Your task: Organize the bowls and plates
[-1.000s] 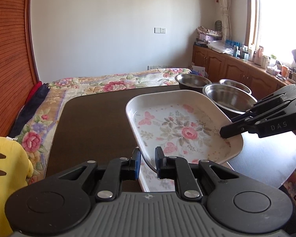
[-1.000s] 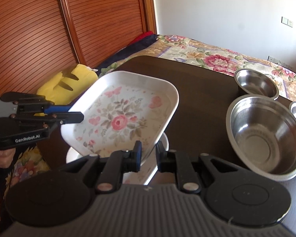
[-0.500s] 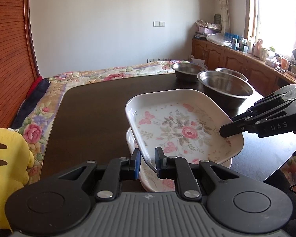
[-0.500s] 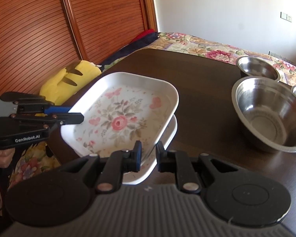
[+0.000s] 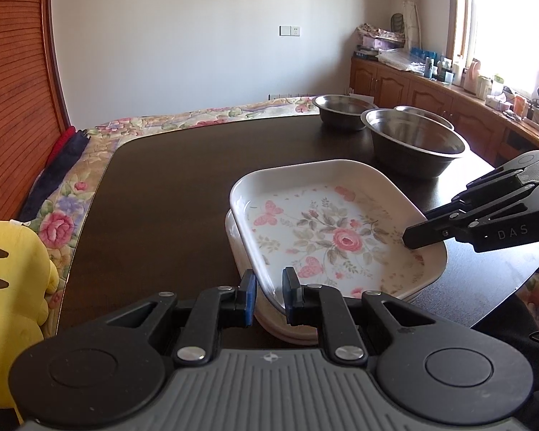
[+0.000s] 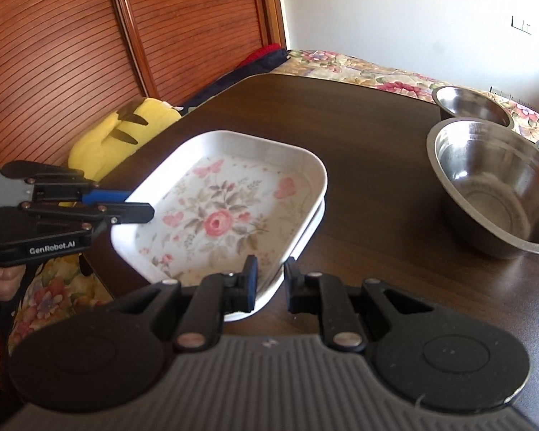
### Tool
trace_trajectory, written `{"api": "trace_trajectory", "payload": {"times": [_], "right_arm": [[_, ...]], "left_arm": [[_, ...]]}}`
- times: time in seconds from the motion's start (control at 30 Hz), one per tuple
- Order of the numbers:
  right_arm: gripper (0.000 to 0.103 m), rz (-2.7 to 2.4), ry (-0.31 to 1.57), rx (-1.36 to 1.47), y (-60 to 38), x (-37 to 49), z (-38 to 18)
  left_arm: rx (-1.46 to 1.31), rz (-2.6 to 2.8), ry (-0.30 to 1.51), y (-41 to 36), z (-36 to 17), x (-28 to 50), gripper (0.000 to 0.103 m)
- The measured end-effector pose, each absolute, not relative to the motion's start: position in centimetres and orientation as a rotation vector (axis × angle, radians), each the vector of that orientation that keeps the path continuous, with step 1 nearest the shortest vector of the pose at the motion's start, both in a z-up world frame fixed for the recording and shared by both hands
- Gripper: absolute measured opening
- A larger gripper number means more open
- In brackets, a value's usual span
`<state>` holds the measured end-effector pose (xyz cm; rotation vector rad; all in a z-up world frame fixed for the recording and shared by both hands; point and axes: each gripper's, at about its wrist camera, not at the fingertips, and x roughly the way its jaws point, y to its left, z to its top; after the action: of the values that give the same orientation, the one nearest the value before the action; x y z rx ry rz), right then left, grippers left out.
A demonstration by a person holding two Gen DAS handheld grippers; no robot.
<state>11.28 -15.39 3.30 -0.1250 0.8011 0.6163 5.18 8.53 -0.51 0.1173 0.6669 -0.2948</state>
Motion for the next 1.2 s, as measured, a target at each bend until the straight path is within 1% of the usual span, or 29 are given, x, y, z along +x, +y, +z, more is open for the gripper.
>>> {"api": "trace_trajectory", "payload": {"times": [0.6, 1.2], "right_arm": [[0.018, 0.597, 0.787, -0.168, -15.10, 11.47, 2.87], [0.019, 0.600, 0.779, -0.143, -15.30, 10.91, 2.83]], "left_arm": [[0.141, -0.276, 0.675, 8.04, -0.99, 5.61, 0.017], [0.136, -0.259, 0.676, 8.46, -1.16, 6.02, 0.017]]}}
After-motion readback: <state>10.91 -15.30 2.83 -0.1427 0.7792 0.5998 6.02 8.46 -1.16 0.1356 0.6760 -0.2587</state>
